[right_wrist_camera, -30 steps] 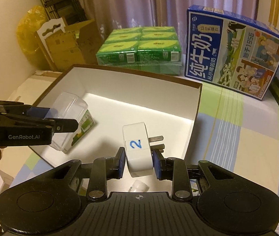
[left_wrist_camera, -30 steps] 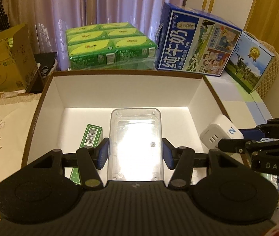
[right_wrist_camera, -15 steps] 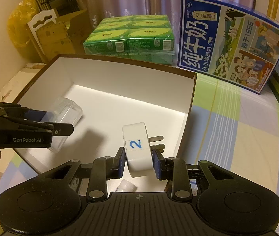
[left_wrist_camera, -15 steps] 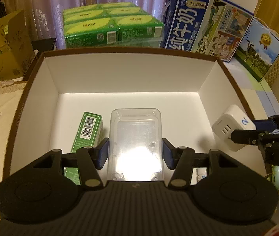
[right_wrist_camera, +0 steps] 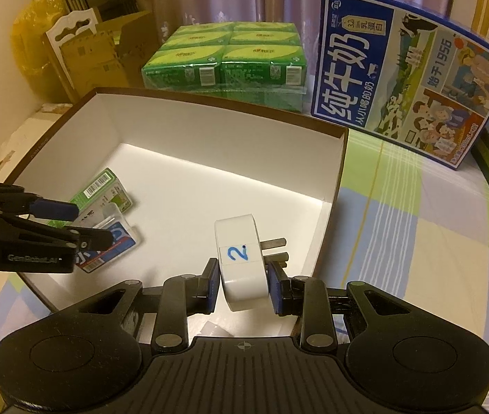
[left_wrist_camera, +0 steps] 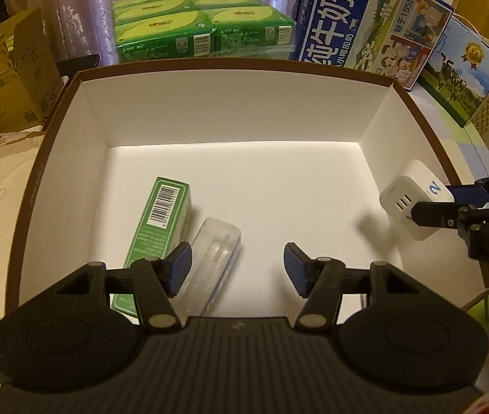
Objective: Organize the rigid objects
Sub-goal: 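Carry the tray and plug over the brown box with both tools, then open both tools to release the tray and plug into the box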
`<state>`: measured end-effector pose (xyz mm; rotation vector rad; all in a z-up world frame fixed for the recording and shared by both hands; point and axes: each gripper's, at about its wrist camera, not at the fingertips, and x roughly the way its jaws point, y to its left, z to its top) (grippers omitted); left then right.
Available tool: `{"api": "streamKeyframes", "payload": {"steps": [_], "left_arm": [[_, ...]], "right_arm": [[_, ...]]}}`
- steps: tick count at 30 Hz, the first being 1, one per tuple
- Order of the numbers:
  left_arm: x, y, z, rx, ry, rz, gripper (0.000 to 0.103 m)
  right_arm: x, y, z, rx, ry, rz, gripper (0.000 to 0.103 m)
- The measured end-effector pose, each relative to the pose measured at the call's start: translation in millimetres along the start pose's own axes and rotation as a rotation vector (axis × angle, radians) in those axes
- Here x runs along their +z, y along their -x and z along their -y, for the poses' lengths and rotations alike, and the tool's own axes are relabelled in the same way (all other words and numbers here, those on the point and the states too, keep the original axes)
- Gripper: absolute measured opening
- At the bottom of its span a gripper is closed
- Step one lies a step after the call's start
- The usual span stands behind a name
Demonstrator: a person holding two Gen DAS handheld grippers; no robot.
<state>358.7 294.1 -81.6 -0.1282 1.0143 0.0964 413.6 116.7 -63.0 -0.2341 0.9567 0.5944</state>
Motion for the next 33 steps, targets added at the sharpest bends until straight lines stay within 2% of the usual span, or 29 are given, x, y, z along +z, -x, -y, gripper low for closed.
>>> {"api": "streamKeyframes", "payload": {"steps": [4,7,10,13,21,33], "left_arm": [[0,2,-3,0.010,0.002,0.001,0.055],[-1,6,-4,0.017,0.001,0.007,0.055],[-1,10,-4,0.021,0.001,0.014,0.056],[-2,14,-4,0.028,0.003,0.019,0.061],[-5,26,-2,0.033,0.006,0.037,0.061],[-19,67,16,0.005,0.006,0.100,0.061]], "right_arm": [[2,-1,0,-0.009,-0.004,0.065,0.027],[6,-2,0,-0.044,-0.011,0.075,0.028],[6,1,3,-0.005,-0.026,0.063,0.030],[3,5,0,0.004,-0.018,0.059,0.032],[-11,18,-4,0.036,-0.039,0.053,0.036],[-34,67,-5,0.056,-0.088,0.127,0.044]]}}
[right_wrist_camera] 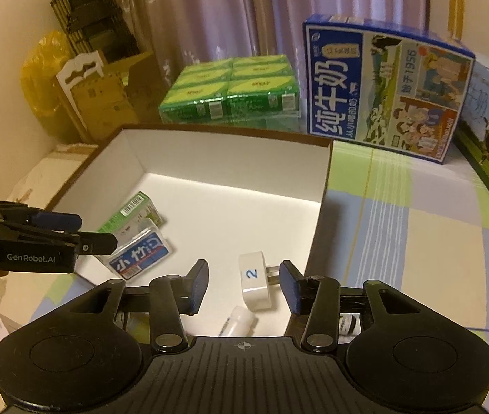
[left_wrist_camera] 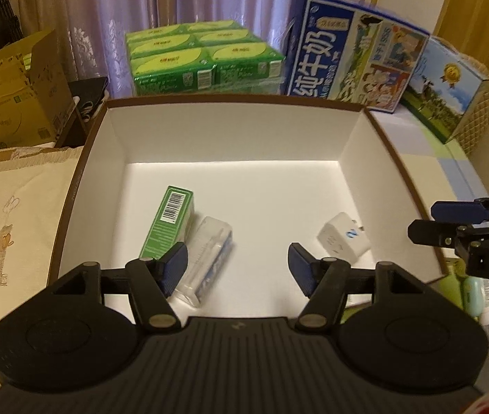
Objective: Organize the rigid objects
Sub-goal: 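Open both tools to release the tray and plug into the box, then move both tools back toward the items on the table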
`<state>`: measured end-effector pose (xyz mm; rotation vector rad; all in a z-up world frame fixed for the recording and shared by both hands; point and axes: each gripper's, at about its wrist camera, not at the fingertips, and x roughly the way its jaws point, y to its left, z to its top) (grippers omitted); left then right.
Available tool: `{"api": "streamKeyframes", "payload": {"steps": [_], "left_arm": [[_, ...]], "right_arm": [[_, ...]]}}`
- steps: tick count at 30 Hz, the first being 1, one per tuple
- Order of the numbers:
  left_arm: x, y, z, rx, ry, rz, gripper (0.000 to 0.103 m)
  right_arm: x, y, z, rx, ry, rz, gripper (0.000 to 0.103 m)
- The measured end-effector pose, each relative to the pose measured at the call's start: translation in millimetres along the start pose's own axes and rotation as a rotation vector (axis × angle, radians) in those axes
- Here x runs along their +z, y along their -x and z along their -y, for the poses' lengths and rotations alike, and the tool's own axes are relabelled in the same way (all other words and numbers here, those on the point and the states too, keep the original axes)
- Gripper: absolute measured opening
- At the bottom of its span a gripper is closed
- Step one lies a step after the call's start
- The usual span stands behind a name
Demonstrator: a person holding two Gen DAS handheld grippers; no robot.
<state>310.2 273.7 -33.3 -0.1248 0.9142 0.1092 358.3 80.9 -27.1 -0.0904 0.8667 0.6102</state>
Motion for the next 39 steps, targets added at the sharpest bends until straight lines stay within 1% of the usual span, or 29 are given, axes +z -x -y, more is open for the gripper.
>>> {"api": "streamKeyframes", "payload": {"steps": [7,17,27,39], "left_arm": [[-13,33,19,-0.040,-0.014,0.045,0.061],[-37,60,64,-0.122,-0.059,0.054,0.061],[-62,66,113,-0.193,-0.102,0.014,0.061],[-79,57,175,-0.257,-0.159,-0.046,0.061]], "right_arm": [[-18,37,3,0.006,-0.040,0.042,0.048],[-58,88,16,-0.018,-0.096,0.055,0.050],[-97,128,41,-0.058,-0.153,0.035,0.051],[-131,163,86,-0.127,-0.254,-0.009,0.051]]}}
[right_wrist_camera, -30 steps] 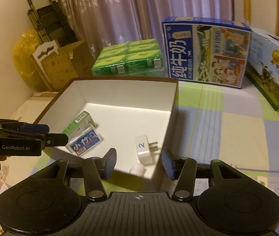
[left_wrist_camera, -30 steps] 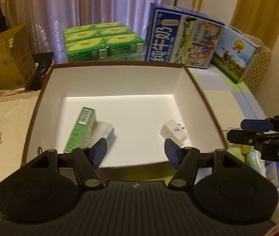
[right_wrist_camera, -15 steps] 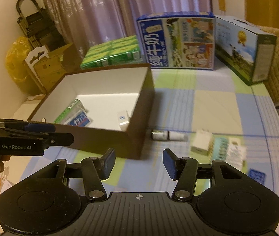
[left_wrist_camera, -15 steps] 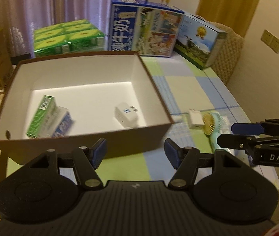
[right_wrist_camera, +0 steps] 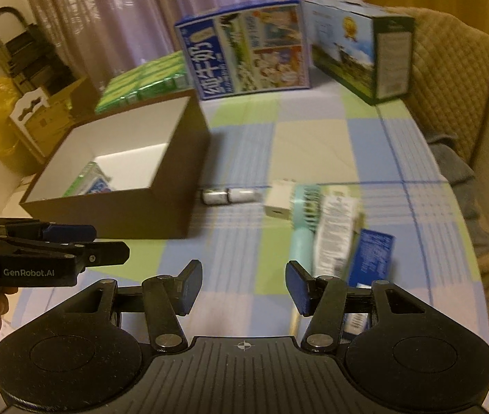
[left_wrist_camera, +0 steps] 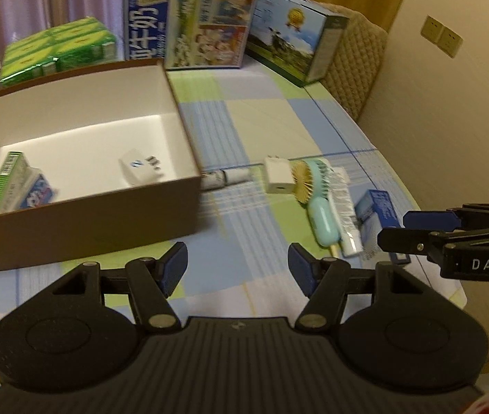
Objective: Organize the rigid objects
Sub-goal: 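Move both tools back toward the items on the table, then close the right tool on the blue medicine box while the left tool reaches the fan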
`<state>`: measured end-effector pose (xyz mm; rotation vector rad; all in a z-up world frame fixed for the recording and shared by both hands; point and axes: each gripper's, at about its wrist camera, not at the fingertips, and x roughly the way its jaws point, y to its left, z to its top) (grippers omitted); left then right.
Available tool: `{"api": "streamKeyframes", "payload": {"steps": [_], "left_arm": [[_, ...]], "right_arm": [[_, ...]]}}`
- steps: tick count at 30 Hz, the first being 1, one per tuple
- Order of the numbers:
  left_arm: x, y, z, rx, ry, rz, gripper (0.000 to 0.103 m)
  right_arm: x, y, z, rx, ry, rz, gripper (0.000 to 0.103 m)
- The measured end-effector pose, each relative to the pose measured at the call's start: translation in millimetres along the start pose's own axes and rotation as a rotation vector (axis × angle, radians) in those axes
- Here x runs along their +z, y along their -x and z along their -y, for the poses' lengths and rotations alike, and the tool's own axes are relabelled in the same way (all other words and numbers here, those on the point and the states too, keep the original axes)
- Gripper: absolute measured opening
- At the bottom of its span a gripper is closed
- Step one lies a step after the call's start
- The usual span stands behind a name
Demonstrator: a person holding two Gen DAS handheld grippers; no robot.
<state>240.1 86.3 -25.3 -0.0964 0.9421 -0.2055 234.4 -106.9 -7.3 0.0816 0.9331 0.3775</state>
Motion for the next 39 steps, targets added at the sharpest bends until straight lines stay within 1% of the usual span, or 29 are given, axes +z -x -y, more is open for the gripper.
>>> {"api": "streamKeyframes", "payload": {"steps": [10,17,25,28,39], "left_arm": [[0,-21,39,-0.034,-0.041,-0.033,0.061],[0,-36,57,-0.037,-0.058,-0.054,0.060],[-3,-60,70,-0.023,-0.070,-0.083,0.059],[-4,-69,72,-0.016,-0.067,-0.095,0.059],[-3,-94,73,-0.006,-0.060,-0.121,0.058]], "right_arm": [[-7,14,37,-0.043,-0.061,-0.013,0.051],[-11,12,59,-0.082,-0.103,-0.035,0.051],[-14,-17,83,-0.142,-0.150,-0.085,0.051],[-13,-29,88,-0.166,-0.149,-0.100,0.051],[-6,-61,96,-0.196,-0.134,-0.138,0.051]]}}
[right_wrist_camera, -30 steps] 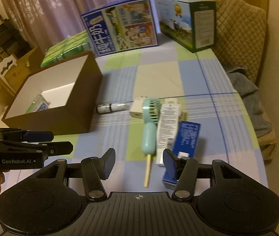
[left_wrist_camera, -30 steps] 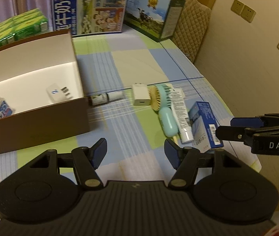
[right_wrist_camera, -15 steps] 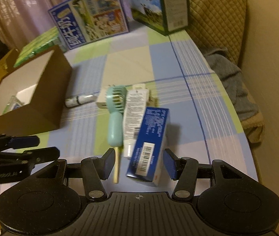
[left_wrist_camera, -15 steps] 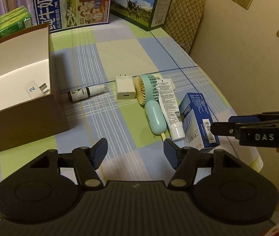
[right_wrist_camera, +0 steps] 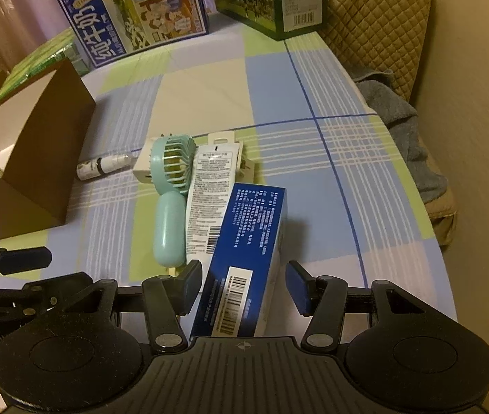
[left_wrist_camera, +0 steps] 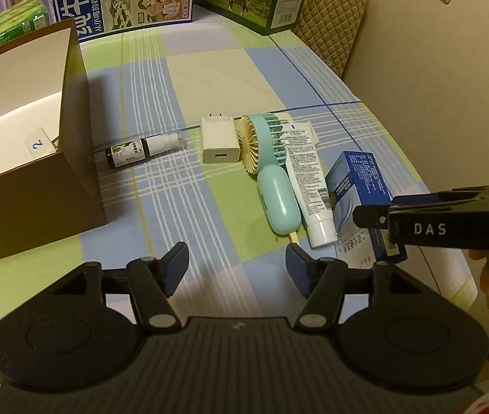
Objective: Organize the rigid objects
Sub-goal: 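Close the right tool on the blue medicine box while the left tool reaches the fan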
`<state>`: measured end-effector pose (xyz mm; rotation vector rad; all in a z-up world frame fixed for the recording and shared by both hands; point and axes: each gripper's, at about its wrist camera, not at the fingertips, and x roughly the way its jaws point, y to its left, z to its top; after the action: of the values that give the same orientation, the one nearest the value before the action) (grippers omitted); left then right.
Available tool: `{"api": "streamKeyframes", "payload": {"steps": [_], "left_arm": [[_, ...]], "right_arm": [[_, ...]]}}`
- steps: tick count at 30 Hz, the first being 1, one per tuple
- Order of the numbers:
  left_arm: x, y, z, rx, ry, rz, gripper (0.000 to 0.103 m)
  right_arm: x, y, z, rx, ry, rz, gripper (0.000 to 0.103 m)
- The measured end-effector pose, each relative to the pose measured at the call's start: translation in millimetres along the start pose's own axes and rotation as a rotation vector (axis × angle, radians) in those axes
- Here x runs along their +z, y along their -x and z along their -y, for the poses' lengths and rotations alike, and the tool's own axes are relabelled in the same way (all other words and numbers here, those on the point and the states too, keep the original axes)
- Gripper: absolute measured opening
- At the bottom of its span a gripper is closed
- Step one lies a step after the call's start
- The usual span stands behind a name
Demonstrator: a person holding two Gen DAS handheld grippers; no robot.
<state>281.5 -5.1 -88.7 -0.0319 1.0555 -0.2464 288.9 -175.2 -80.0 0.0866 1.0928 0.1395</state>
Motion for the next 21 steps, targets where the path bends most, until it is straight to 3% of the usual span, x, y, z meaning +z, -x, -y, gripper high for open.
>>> {"api": "streamKeyframes", "payload": {"steps": [11,15,21], "left_arm": [[12,-21,3,-0.003,-0.018,-0.012,0.057],[17,-29,5,-0.012,-0.021,-0.011,0.055],[25,-43,8,-0.037,-0.017,-0.014,0.048]], "right_arm": [[6,-15,5,-0.003,0.014,-0.014,0.050],[8,-15,5,-0.040,0.066,0.006,0.036],[15,-16,21,-0.084,0.062,0.018,0.035]]}}
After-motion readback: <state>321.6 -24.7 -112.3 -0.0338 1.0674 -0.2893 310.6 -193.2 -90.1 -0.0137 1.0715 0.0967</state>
